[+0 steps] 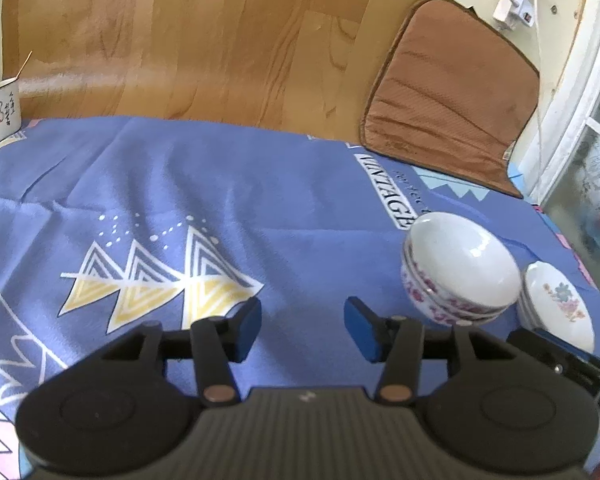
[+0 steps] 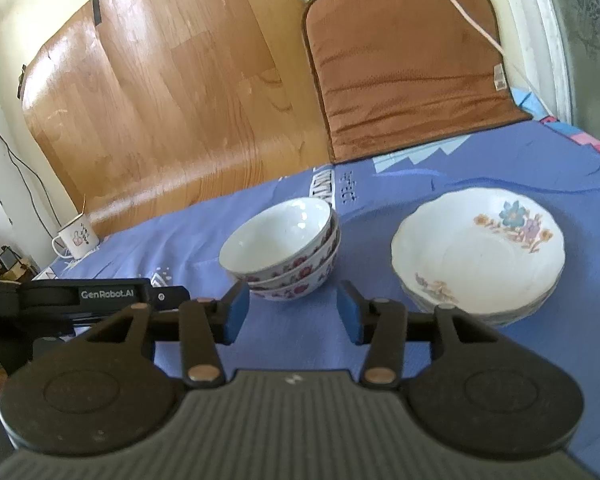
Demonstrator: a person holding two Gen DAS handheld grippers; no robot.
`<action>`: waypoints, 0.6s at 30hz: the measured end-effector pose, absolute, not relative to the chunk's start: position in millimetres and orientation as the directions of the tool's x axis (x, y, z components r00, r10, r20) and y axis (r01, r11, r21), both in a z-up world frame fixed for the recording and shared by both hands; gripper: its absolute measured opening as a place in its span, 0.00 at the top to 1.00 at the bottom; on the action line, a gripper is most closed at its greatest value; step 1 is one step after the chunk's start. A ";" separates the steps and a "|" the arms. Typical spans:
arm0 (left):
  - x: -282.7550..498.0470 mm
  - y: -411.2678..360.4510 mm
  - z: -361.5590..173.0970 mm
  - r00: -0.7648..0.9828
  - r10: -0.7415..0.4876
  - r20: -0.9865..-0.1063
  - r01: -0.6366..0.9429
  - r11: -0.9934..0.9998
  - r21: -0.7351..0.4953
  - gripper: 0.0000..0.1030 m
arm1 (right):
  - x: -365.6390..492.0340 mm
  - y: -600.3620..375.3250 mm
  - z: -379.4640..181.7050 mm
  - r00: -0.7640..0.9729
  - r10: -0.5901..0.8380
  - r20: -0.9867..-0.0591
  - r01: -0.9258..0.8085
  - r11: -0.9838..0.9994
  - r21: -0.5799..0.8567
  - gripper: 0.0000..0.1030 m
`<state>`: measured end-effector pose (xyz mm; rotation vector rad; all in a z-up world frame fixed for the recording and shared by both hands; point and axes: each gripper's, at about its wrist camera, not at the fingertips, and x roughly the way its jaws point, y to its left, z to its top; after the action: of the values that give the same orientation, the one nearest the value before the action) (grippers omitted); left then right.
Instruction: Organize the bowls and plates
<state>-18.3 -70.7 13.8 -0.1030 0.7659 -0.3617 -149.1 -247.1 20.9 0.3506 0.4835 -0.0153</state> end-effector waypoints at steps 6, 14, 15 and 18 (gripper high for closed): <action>-15.0 -66.0 2.1 0.695 -0.321 -0.644 0.263 0.946 -0.188 0.50 | -147.4 -247.1 17.4 0.878 0.073 -0.473 0.101 0.938 0.333 0.50; -27.4 -69.8 -8.9 0.752 -0.313 -0.580 0.310 0.945 -0.108 0.43 | -146.0 -256.1 21.6 0.883 0.063 -0.464 0.116 0.930 0.348 0.50; -28.7 -70.0 -9.0 0.756 -0.314 -0.574 0.313 0.944 -0.106 0.43 | -146.0 -258.0 23.2 0.886 0.059 -0.460 0.119 0.930 0.349 0.50; -29.6 -66.1 -8.4 0.756 -0.338 -0.560 0.323 0.937 -0.129 0.40 | -145.2 -264.3 26.6 0.891 0.049 -0.451 0.127 0.927 0.352 0.50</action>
<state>-29.6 -66.1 -8.4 -0.0252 0.6152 -0.3607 -145.2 -264.3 26.6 0.3854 0.4718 -0.0418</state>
